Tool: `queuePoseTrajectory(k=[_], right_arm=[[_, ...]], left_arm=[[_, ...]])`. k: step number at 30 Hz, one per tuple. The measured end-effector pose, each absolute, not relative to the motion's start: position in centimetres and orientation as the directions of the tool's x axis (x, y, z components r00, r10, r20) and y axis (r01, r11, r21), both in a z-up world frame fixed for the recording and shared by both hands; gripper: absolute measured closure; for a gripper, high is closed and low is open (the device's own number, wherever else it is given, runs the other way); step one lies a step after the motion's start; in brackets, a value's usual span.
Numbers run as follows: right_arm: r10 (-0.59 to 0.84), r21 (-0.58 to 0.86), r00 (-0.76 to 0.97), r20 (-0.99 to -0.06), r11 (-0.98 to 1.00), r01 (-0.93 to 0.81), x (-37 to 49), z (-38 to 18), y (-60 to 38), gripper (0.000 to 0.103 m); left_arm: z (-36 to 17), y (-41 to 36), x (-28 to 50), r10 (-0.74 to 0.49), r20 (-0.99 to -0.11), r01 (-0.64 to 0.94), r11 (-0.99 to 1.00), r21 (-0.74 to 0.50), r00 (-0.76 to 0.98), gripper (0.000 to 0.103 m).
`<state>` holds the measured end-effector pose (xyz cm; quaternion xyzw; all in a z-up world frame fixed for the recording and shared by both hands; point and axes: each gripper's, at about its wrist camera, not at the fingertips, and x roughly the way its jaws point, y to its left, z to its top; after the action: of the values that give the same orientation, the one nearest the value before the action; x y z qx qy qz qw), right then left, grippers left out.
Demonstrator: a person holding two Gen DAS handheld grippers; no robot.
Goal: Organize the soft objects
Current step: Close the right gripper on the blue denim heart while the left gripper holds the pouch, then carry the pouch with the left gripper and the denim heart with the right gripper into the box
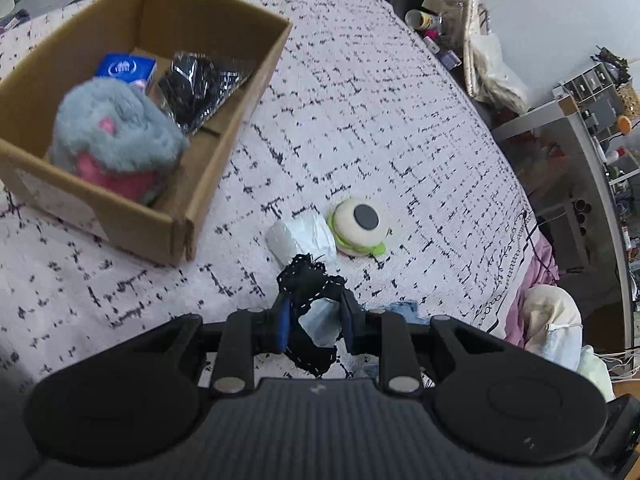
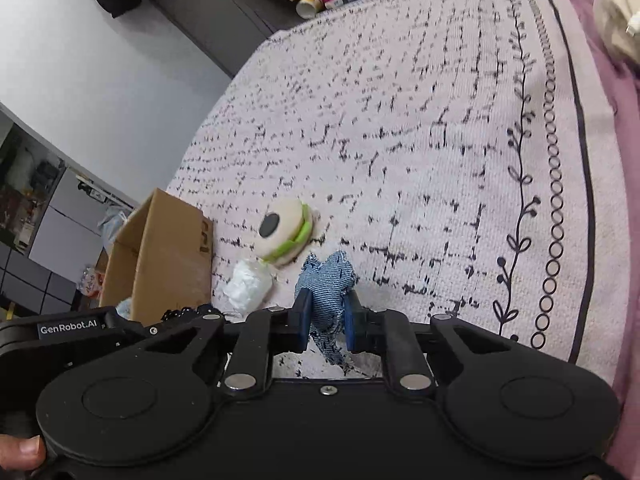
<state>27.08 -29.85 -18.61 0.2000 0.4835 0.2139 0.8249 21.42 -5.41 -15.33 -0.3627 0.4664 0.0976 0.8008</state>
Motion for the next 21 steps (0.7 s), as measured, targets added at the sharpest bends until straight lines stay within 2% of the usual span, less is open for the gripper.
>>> queuePoseTrajectory(k=[21], right_arm=[[0.452, 0.456, 0.55, -0.702, 0.879, -0.14, 24.7, -13.0, -27.3, 0.086]], left_arm=[[-11.0, -2.8, 22.1, -0.173, -0.768, -0.391, 0.779, -0.489, 0.616, 0.078]])
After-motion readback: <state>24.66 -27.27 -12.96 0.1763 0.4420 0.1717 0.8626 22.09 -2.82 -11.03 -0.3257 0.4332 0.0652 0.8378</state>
